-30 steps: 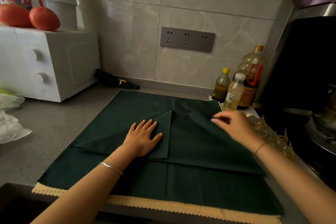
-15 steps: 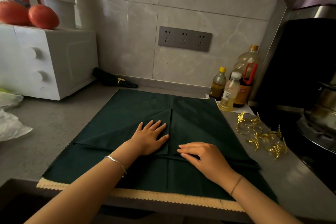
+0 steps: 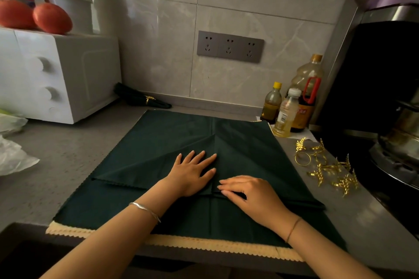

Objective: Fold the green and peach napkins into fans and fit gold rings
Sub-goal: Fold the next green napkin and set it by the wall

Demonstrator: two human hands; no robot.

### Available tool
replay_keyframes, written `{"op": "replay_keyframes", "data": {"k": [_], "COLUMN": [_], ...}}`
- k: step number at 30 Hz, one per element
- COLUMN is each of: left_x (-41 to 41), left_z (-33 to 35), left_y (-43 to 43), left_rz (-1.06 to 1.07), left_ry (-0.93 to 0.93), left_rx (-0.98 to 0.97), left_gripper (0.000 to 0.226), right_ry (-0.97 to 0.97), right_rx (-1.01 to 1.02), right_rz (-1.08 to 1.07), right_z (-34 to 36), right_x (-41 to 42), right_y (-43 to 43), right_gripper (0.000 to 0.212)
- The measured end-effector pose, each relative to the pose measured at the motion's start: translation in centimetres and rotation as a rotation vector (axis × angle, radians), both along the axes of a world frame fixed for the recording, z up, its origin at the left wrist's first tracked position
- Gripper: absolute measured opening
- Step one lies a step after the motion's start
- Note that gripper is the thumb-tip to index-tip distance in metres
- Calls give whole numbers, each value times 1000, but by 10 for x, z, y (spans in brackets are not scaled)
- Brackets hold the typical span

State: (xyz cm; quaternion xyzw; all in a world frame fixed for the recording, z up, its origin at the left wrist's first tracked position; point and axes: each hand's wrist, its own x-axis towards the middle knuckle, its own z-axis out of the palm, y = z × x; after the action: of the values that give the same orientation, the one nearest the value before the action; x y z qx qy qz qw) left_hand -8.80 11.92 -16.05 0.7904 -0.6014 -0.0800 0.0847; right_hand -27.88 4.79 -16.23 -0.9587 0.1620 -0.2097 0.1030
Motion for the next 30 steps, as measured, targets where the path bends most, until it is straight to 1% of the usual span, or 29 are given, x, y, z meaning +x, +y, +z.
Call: {"op": "replay_keyframes", "data": {"k": [1,3,5,7,8,11,13,15,18,21,30], "left_x": [2,5,6,5,4,2,1,1,1,3,3], "left_z": [0,0,0,-1,-1,-1,-2,-2,-2,-2,-2], "left_y": [-1,-2,-3,-3,-3,-4,-3,-3,-3,-4,-4], "left_rz": [-6,-7,-7,-8,-6,8,12,8,-1,-9,-5], "left_ry": [-10,-24,-31,-29,-25,-23,-34,-46,-54,-53,-49], "left_rx": [13,26,20,22,27,38,35,31,36,53,46], "left_gripper": [53,53,53,54,56,66,68,68,65,65,65], "right_ry": [10,-16,-136,-217,-205,0,137,240,309,369,469], "right_rx": [9,56,110,129,124,159,195,173,144,140,140], "right_rz": [-3,-23,-72,-164,-219,-326,-317,-304,-321,-328,-379], "right_z": [2,9,17,23,25,25,19,10,2,2,3], "right_x": [0,3,13,29,38,66,81,89,83,58,-61], "right_y": [0,-3,-12,-28,-38,-67,-76,-75,-71,-69,-59], "right_gripper": [43,32,25,27,29,39,43,45,47,50,52]}}
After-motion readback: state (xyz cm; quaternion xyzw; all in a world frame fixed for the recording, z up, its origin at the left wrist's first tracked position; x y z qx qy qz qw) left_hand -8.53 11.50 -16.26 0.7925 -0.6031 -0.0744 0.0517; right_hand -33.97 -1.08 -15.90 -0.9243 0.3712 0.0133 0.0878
